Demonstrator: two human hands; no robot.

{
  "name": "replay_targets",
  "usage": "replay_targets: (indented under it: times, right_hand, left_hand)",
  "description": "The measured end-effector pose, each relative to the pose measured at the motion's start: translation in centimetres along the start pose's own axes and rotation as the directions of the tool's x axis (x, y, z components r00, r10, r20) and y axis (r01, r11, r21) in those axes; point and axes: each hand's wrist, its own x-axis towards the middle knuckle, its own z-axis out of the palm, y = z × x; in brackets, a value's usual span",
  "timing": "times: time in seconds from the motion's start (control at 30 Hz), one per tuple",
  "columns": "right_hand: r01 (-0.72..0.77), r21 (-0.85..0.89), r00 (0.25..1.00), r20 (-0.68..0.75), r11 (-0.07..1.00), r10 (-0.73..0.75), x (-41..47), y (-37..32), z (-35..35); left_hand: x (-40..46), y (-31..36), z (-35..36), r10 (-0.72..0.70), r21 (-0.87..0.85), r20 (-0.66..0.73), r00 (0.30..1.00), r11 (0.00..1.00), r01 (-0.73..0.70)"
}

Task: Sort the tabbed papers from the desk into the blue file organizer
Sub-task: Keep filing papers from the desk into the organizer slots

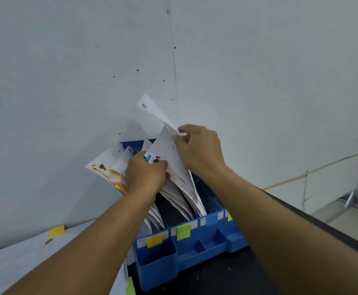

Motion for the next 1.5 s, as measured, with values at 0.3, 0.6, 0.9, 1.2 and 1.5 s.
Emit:
replay_targets:
  times: [0.3,0.6,0.9,1.2,1.5]
  right_hand:
    - [-0.093,-0.282,0.992,0.055,0.955,0.113,-6.2,6.1,3.6]
    - [-0.128,-0.426,0.965,0.155,0.896,0.212,-6.9,8.2,4.2]
    - [-0.074,-0.214,0.997,-0.052,0.974,0.064,-9.7,5.4,3.3]
    - [0.201,0.144,0.975,0.067,0.969,-0.212,-18.7,-3.8,9.0]
    - [0.018,0.097,0.813,0.578,0.995,-0.070,-24.5,-7.0,16.1]
  left_hand:
    - [-0.4,-0.4,-0.2,0.023,-0.043,-0.022,0.999,0.999,-0.024]
    - [-1.5,-0.2,-0.5,-0.040,-0.032,0.108,0.993,0.999,0.044]
    - [-4.9,1.1,-4.9,-0.009,0.089,0.169,0.986,0.996,-0.006]
    - [-12.2,-7.9,-18.6,-0.009,0.388,0.007,1.000,0.922,0.006]
    - [-16.3,-14.0,-29.4,-0.001,0.731,-0.146,0.989,0.673,0.109]
